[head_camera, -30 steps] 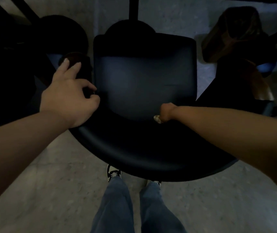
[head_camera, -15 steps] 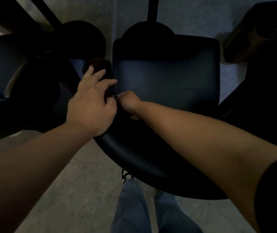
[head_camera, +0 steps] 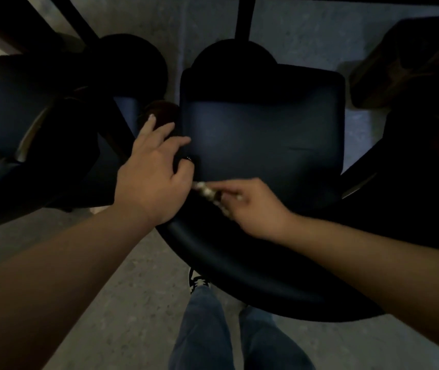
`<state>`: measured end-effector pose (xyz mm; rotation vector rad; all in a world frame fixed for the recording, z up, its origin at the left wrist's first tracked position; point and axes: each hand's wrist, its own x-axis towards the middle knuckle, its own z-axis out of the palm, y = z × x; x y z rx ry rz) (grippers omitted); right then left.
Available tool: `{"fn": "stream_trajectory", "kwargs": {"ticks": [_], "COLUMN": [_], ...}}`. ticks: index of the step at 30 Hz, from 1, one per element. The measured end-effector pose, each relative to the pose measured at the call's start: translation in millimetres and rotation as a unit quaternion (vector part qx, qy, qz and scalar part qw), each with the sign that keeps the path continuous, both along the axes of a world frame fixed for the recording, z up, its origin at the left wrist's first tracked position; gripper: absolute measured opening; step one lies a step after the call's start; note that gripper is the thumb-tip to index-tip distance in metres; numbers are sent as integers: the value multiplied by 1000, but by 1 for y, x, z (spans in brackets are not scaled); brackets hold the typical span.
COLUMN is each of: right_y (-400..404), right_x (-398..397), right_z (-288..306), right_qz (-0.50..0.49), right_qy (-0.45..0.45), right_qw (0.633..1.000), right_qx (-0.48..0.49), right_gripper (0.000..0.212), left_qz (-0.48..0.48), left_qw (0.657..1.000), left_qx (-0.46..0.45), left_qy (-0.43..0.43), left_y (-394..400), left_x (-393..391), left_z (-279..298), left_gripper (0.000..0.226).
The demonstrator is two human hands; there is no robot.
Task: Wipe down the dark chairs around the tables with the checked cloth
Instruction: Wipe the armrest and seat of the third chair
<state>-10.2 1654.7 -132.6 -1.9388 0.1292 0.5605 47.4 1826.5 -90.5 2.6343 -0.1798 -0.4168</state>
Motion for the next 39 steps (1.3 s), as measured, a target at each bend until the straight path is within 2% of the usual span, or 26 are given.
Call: {"fn": "stream_trajectory", "kwargs": {"ticks": [2,4,6,9,13,17,20,23,25,27,29,32,35,39], "right_y": [-11,-7,0,8,33,41,13,-22,-35,-38,-34,-29,-18,9], "right_x": [21,34,40,38,27,-7,-14,11,18,16,16,17,13,-6], "right_z": [-41,-69,-84,-77,-24,43,54,7,-27,-50,-53,-49,-28,31], "right_qz": [-19,43,90,68,-54,-33,2,-23,61,179,210,158,115,63], "right_qy": [96,216,250,205,107,-18,13,104,195,237,226,190,154,43], "right_qw": [991,964,948,961,989,999,1000,988,962,923,908,925,953,988], "right_qx": [-91,-153,-176,-173,-84,-32,-10,-113,-180,-246,-282,-290,-234,-137], "right_gripper": [30,28,32,28,32,40,39,34,30,39,45,36,32,37], "left_qz": [-4,-7,-5,-5,-2,-1,-4,0,-6,-8,-9,-10,-9,-10], "left_qw": [1000,1000,1000,1000,1000,1000,1000,1000,1000,1000,1000,1000,1000,1000], "left_qx": [5,9,13,20,-7,-11,-8,-5,4,11,12,9,12,8], "left_qy": [2,1,0,-1,-6,-11,-12,-8,-5,-3,-1,-5,0,-8], "left_y": [1,0,0,0,0,0,-1,-1,-1,-1,-1,-1,-1,-1], "left_x": [0,0,1,0,1,2,2,2,1,2,3,3,3,4], "left_z": [-1,-1,0,0,-1,-2,-4,-4,-3,-3,-4,-5,-4,-4], "left_gripper": [58,55,53,51,52,58,59,56,56,57,56,56,58,61]}}
